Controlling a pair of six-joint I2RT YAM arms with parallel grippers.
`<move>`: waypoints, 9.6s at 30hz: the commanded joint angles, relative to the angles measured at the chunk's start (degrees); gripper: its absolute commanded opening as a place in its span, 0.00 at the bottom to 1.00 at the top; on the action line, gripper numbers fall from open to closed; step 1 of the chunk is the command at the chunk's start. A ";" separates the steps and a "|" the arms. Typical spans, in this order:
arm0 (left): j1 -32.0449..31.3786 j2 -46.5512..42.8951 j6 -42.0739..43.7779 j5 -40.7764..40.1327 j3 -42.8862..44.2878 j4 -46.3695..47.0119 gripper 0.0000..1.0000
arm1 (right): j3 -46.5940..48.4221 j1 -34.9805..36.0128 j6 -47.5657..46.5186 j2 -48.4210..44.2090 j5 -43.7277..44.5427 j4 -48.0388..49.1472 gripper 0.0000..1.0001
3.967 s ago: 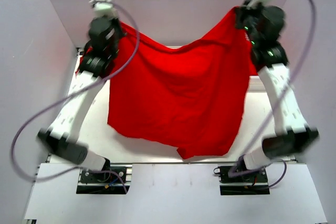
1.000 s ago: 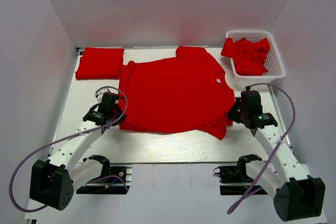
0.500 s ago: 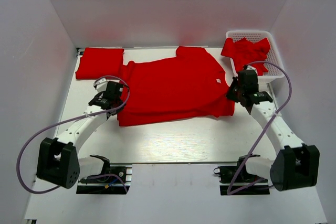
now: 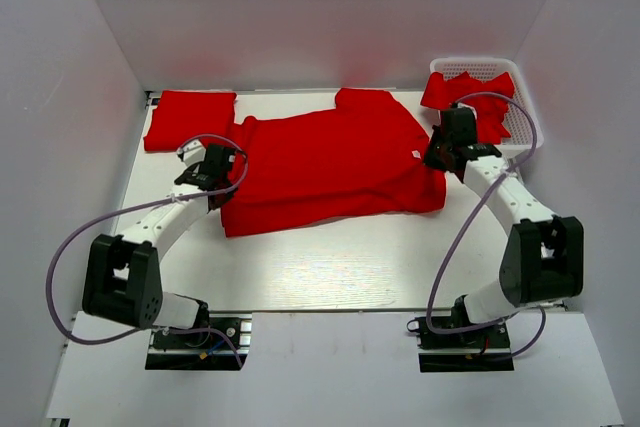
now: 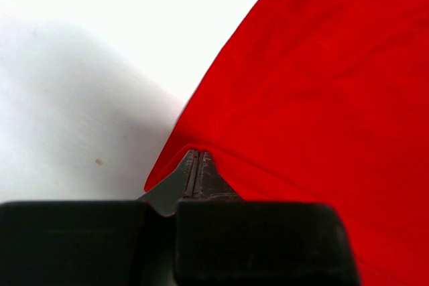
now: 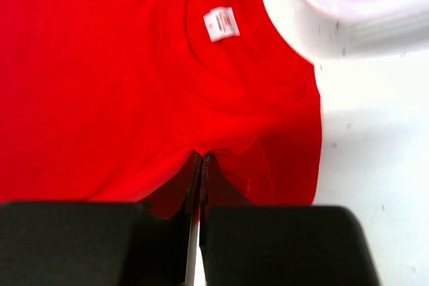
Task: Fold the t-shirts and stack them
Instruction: Fold the flattened tshirt in 1/3 of the way, then grap the side of the flattened tshirt furthest away from the robot with both arms
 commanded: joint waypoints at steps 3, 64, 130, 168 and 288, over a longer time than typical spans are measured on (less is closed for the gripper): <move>1.22 3.08 1.06 -1.49 3.54 2.99 0.00 | 5.70 -0.79 -3.33 4.50 0.13 4.21 0.00; 0.70 13.98 15.47 28.30 -4.09 10.37 1.00 | -17.66 -6.68 -0.78 11.54 -20.00 21.97 0.90; 0.17 -13.44 12.13 20.75 -9.28 1.32 1.00 | -40.97 -4.66 0.80 -32.76 -26.26 3.79 0.90; 0.17 -9.75 12.13 23.03 -10.34 3.96 1.00 | -36.75 -1.85 0.01 -28.55 -28.44 4.12 0.90; 8.35 37.88 18.55 9.58 24.82 18.28 0.90 | 53.78 1.59 -18.89 54.95 -2.77 16.87 0.90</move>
